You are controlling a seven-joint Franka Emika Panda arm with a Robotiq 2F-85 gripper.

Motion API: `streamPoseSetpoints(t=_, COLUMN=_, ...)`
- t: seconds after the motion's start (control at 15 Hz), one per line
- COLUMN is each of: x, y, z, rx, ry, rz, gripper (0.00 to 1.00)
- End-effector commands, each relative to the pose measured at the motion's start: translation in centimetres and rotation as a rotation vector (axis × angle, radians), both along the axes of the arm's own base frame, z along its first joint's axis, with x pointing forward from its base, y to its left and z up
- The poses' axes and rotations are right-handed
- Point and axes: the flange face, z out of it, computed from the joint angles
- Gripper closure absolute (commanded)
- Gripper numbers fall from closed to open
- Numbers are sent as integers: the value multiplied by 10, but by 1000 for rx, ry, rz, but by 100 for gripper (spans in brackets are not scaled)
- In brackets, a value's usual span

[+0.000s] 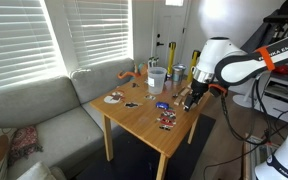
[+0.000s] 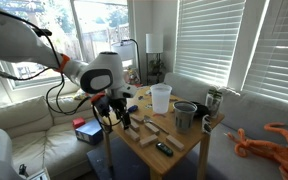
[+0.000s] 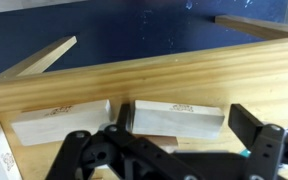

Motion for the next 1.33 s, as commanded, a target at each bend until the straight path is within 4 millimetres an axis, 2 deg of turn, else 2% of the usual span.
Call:
streamPoseSetpoints(t=0.0, x=7, y=-2, z=-3, rx=21, ry=-11, rz=-5, gripper=0)
streamPoseSetpoints(t=0.07, x=8, y=-2, z=-3, rx=22, ry=-9, rz=-1, gripper=17)
streamPoseSetpoints(t=0.13, x=9, y=-1, z=-2, rx=24, ry=-8, rz=7, gripper=28)
streamPoseSetpoints(t=0.27, x=10, y=5, z=6, rx=23, ry=-15, rz=37, gripper=39)
streamPoseSetpoints(t=0.53, x=9, y=26, z=14, rx=35, ry=-10, rz=148, gripper=39)
streamPoseSetpoints(t=0.8, x=12, y=57, z=17, rx=38, ry=-16, rz=217, gripper=39)
streamPoseSetpoints(t=1.27, x=18, y=94, z=6, rx=33, ry=10, rz=255, gripper=39)
